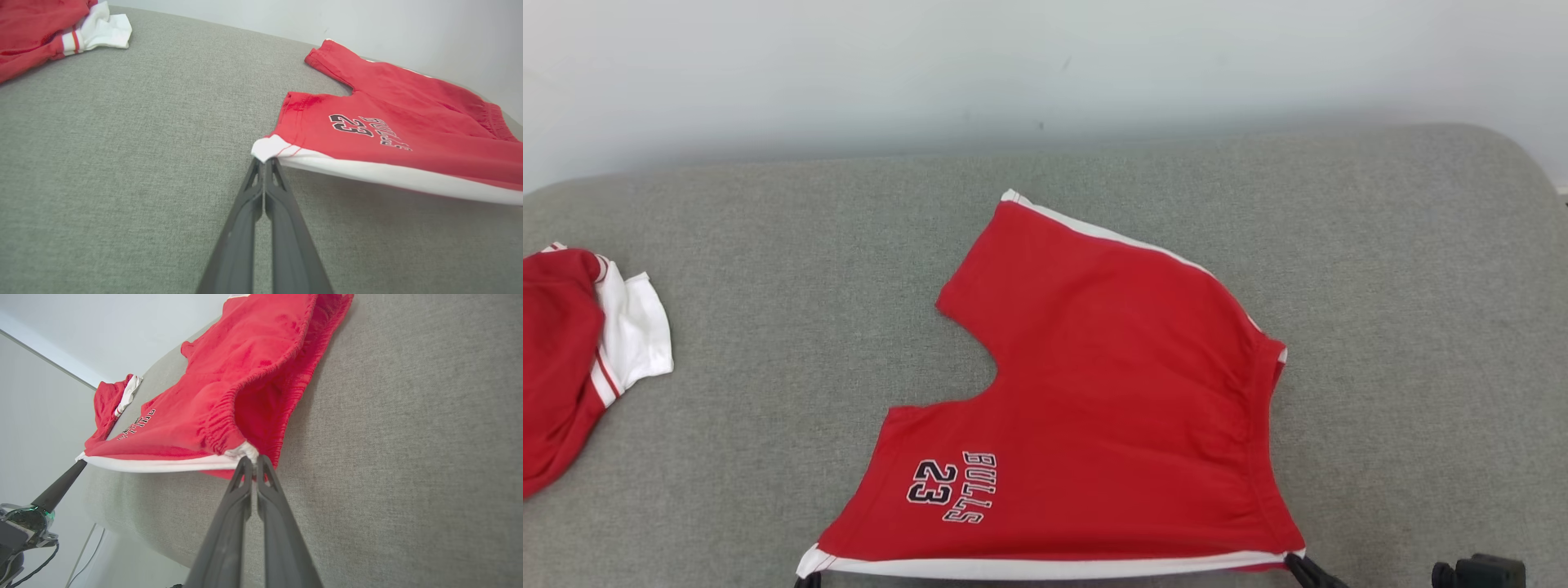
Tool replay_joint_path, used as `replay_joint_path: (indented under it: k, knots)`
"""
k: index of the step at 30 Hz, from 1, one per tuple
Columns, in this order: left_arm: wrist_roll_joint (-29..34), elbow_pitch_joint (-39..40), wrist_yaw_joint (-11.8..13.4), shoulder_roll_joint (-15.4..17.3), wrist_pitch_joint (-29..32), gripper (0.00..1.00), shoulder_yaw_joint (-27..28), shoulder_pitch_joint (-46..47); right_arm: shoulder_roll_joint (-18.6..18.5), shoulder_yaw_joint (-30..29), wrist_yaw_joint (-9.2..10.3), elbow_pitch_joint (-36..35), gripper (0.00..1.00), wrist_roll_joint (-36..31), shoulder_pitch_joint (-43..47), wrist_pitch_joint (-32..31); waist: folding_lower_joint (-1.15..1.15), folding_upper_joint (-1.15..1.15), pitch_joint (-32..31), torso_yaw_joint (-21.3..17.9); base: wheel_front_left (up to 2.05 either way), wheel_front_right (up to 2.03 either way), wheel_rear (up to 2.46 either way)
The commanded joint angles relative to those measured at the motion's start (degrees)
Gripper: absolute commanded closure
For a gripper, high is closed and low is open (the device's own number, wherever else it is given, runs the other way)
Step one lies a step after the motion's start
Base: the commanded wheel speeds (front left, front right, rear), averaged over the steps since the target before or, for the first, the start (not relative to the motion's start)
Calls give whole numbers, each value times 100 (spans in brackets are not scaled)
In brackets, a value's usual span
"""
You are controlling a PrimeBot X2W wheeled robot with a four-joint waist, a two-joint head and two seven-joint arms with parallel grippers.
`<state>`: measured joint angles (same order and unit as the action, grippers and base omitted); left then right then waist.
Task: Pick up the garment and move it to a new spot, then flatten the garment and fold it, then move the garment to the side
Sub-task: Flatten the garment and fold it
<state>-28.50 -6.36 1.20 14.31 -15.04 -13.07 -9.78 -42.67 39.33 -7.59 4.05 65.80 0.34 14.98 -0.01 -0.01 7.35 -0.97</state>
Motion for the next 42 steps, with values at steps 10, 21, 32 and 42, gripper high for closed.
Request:
replay_joint_path:
  k: [10,21,32,42]
  knots:
    - [659,-45,-348,95,-19,100,175,368,106,-218,18,-570,100,111,207,-101,1,1,7,-236,0,0,0]
    - [1077,-205,-831,1148,842,100,-339,2844,539,-196,17,-723,100,302,-643,-237,1,1,616,-709,0,0,0]
    - [476,-1435,-857,1791,1297,100,-1838,5562,1272,-176,17,-37,100,211,-1877,-29,1,1,1396,-1191,0,0,0]
    - [-94,-2625,-859,1951,1271,100,-3158,7165,1603,-212,17,520,100,36,-2784,23,1,1,1825,-1454,0,0,0]
